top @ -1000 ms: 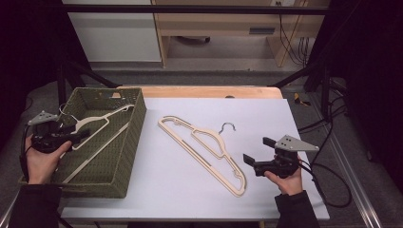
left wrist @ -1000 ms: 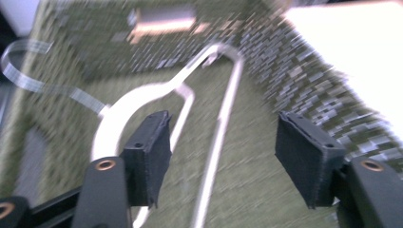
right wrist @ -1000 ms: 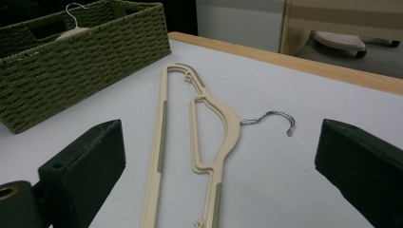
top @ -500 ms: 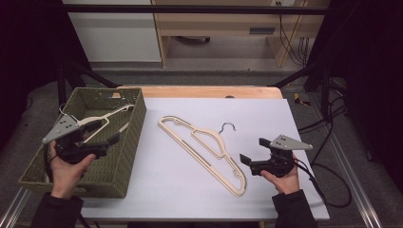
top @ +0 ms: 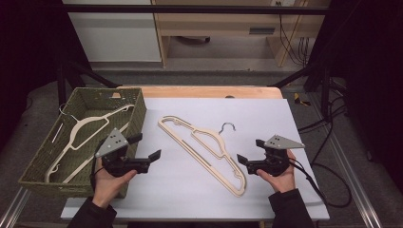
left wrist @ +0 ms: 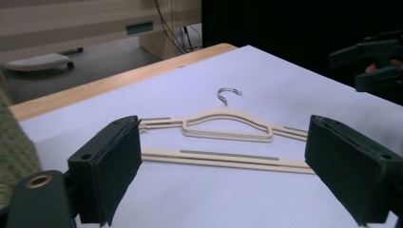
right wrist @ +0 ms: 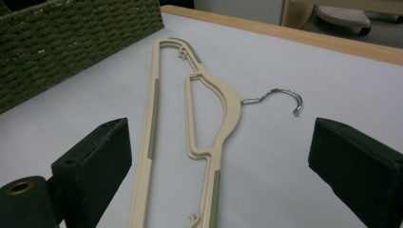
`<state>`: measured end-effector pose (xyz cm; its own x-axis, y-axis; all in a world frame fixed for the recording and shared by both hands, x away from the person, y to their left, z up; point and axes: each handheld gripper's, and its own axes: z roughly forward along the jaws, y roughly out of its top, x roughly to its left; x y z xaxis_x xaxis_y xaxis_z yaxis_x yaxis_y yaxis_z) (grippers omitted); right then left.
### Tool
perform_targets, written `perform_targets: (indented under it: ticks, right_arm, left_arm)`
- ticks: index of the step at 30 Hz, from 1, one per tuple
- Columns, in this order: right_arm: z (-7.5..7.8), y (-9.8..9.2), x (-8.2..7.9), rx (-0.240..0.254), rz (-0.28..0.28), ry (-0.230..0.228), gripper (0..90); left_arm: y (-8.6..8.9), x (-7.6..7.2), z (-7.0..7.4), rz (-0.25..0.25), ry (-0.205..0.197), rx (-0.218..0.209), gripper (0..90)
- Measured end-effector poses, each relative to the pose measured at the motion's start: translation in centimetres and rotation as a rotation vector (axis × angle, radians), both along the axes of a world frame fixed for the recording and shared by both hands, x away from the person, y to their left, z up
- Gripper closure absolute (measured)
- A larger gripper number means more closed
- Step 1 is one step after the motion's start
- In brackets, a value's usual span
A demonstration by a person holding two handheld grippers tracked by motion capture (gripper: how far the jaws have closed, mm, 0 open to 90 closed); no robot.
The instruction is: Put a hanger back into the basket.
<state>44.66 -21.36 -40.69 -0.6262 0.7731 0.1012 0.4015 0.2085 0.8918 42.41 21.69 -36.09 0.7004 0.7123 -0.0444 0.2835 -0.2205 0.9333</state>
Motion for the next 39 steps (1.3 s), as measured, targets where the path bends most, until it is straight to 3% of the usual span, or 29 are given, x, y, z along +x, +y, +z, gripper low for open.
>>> perform_targets:
  ticks: [13, 16, 18, 21, 28, 36, 39]
  right_arm:
    - [-2.7, 1.9, 2.1, -0.088, -0.014, 0.091, 16.1]
    - [-3.5, 2.4, 2.7, -0.103, -0.019, 0.14, 23.8]
    - [-3.7, 2.5, 3.0, -0.117, -0.013, 0.139, 26.9]
    - [-4.6, 3.0, 3.5, -0.143, -0.034, 0.209, 33.0]
    - [-6.2, 3.6, 4.2, -0.226, 0.013, 0.245, 45.5]
    - [-6.7, 4.0, 4.2, -0.273, 0.015, 0.265, 57.7]
    - [-6.6, 4.1, 4.1, -0.259, 0.025, 0.29, 64.4]
  left_arm:
    - [-1.8, -0.3, -2.4, -0.038, 0.051, 0.038, 11.9]
    - [-2.0, -0.2, -2.8, -0.043, 0.058, 0.052, 11.8]
    - [-2.1, -0.1, -2.9, -0.045, 0.061, 0.055, 11.9]
    - [-2.2, -0.1, -3.0, -0.047, 0.064, 0.057, 11.9]
    - [-2.4, 0.0, -3.2, -0.053, 0.071, 0.063, 12.2]
    - [-2.6, 0.2, -3.6, -0.057, 0.083, 0.074, 12.8]
    - [-2.6, 0.2, -3.6, -0.058, 0.084, 0.076, 13.0]
